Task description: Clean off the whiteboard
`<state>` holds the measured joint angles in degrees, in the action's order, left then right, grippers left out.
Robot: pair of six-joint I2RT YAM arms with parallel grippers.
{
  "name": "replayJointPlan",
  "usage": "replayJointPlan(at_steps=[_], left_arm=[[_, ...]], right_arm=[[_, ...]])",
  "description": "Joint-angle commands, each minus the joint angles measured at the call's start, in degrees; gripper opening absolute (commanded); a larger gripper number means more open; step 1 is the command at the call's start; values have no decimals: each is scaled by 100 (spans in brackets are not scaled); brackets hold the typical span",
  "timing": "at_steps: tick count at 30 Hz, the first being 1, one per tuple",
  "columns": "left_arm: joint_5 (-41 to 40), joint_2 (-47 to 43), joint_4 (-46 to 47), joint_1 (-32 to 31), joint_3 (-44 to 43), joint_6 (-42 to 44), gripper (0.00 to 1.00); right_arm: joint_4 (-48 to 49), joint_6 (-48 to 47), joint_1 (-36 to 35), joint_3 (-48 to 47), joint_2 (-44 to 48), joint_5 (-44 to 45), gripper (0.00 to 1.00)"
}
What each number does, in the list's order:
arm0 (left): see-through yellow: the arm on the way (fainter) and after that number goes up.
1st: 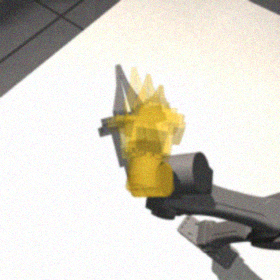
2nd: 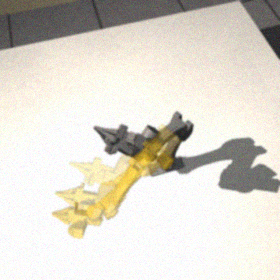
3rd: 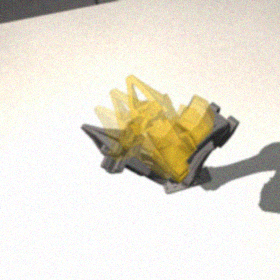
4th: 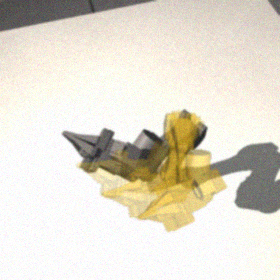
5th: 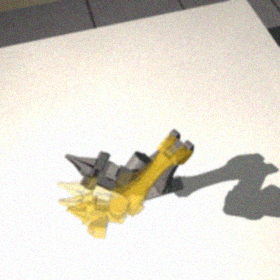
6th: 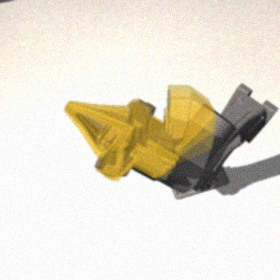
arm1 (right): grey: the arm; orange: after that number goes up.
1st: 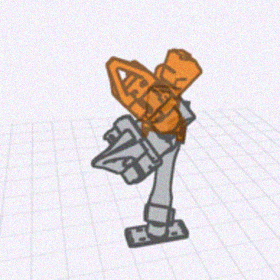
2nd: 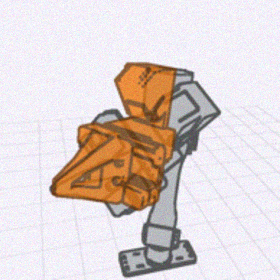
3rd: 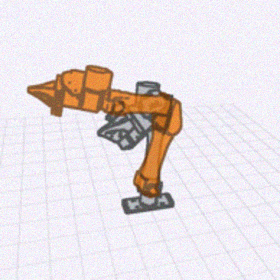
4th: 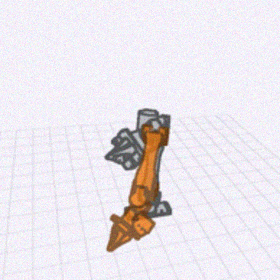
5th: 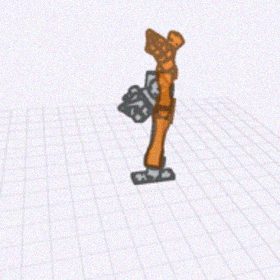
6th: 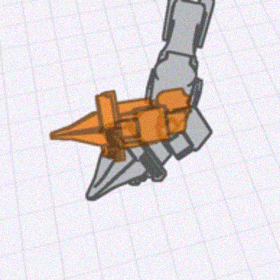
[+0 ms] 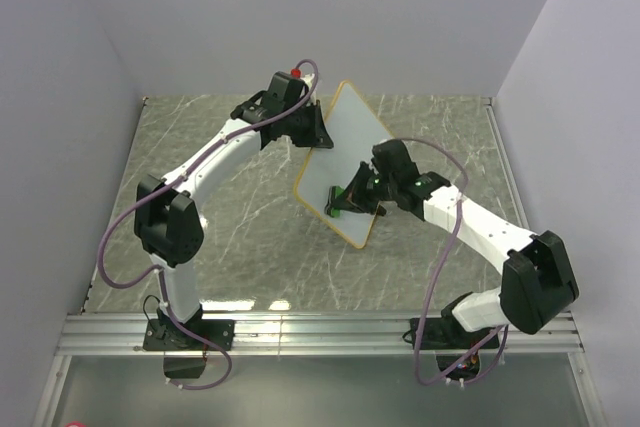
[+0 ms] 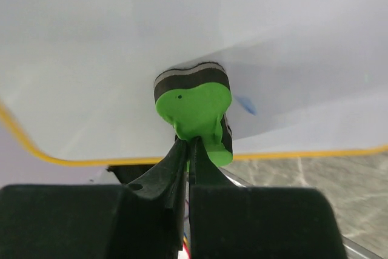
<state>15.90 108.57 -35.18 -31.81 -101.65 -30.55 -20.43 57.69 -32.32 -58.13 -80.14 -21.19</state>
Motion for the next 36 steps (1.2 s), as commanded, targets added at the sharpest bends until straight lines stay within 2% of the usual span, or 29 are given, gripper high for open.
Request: replayJointPlan(at_steps=[1, 10, 16, 19, 23, 28, 31, 34, 36], left_arm=[[-676, 621, -1536, -510, 663, 673, 0], [-676, 428, -1501, -519, 901, 655, 0], [-746, 314, -1562, -528, 954, 681, 0], [-746, 305, -1580, -519, 962, 673, 0], [-773, 305, -1562, -528, 936, 638, 0], [-773, 419, -1641, -528, 752, 567, 0], [-817, 524, -1712, -528, 576, 532, 0], [-834, 595, -1720, -519, 453, 471, 7], [-834, 604, -1712, -528, 400, 418, 24]], right_arm=[[240, 14, -109, 722, -327, -17, 0], [522, -302, 366, 952, -1135, 220, 0], [180, -460, 770, 1163, -1004, 563, 0], [-31, -565, 911, 1164, -706, 642, 0], [-312, -662, 1078, 822, 216, 782, 0], [-1313, -943, 1271, -268, 990, 1423, 0], [-1946, -1163, 1438, -655, 1035, 1819, 0], [-2334, -1295, 1649, -490, 1035, 2110, 0], [-2448, -1287, 1842, -114, 1088, 2268, 0]])
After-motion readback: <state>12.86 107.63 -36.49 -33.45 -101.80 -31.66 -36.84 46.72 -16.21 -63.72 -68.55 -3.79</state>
